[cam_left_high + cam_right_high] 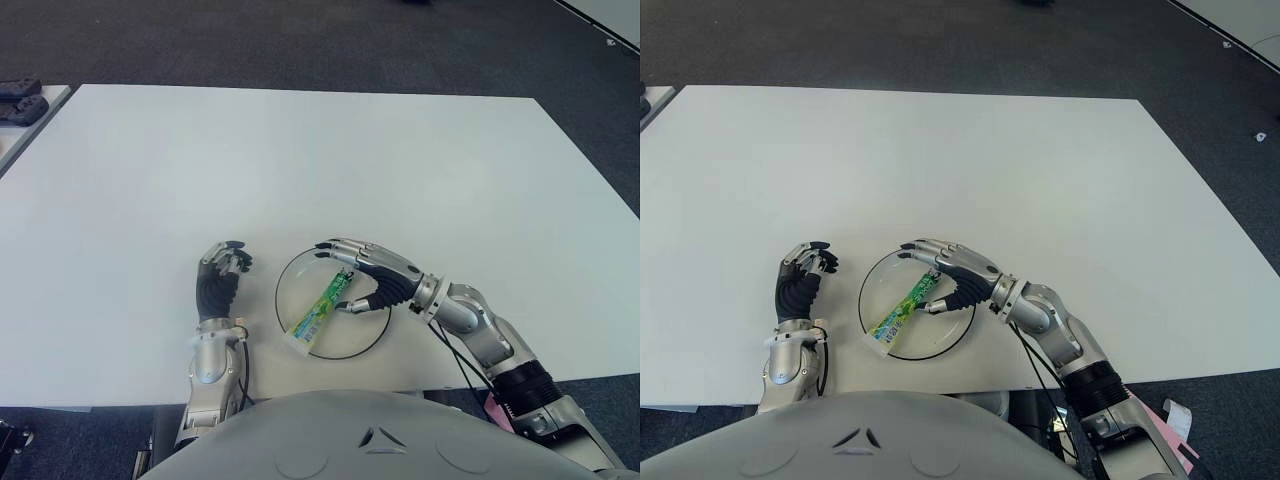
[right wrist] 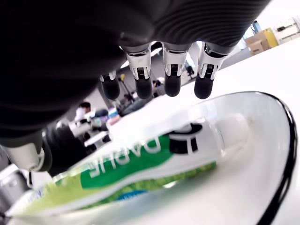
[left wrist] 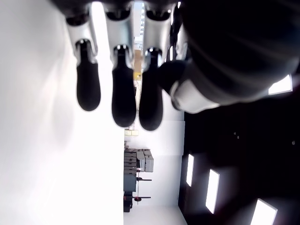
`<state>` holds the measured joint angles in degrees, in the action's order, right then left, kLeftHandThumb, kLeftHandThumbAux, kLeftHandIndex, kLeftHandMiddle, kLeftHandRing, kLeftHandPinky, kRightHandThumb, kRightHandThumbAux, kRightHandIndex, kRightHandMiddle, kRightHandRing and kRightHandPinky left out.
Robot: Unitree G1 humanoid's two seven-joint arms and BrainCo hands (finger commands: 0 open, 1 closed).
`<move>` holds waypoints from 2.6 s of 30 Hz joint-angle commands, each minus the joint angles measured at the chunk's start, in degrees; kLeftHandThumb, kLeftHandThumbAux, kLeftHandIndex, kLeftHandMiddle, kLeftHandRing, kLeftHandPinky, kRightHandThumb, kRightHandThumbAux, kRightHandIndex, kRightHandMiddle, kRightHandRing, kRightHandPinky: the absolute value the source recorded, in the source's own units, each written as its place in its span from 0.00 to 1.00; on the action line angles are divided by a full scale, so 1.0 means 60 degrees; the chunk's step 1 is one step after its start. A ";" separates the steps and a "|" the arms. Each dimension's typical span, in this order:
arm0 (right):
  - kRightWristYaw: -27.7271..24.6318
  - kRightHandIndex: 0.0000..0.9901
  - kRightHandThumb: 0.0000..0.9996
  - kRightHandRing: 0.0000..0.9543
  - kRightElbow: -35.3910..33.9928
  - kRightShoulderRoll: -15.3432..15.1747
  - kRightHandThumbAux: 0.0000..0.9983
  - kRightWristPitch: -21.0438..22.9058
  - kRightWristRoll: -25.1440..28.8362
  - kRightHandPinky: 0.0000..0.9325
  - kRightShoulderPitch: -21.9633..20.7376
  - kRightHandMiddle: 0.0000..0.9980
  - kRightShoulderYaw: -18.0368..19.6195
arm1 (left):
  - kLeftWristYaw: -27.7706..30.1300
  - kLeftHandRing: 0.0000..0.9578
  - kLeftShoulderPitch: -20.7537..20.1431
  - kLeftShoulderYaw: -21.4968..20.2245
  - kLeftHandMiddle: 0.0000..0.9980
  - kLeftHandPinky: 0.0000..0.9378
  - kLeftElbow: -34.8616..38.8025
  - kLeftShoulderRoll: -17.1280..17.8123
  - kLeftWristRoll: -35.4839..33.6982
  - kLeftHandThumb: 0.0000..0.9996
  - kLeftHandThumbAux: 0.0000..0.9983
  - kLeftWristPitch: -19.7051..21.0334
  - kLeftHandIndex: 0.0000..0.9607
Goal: Put the toothpaste on the table into the plate.
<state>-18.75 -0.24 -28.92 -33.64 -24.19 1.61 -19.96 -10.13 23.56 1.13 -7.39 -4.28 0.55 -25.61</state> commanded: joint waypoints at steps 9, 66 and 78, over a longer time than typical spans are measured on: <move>-0.1075 0.08 0.27 0.05 -0.0503 0.0934 0.74 0.2962 0.4027 0.13 0.0744 0.08 0.0989 | 0.0039 0.58 0.0028 0.0004 0.57 0.58 -0.0369 -0.0251 -0.0097 0.70 0.72 0.0298 0.45; 0.2616 0.43 0.70 0.48 0.1386 0.4787 0.73 0.2687 0.4956 0.50 0.1730 0.47 0.3792 | 0.0606 0.58 0.0079 -0.0204 0.57 0.57 -0.0053 0.0063 -0.0269 0.70 0.72 0.0447 0.45; 0.2933 0.43 0.70 0.47 0.1703 0.4851 0.73 0.2657 0.4572 0.49 0.1753 0.46 0.3805 | 0.0647 0.58 0.0142 -0.0268 0.57 0.57 -0.0022 0.0086 -0.0207 0.70 0.72 0.0349 0.45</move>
<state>-1.62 9.11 -0.13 -17.55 3.80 12.49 2.81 -6.92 23.58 0.03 -6.49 -3.98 -0.54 -25.07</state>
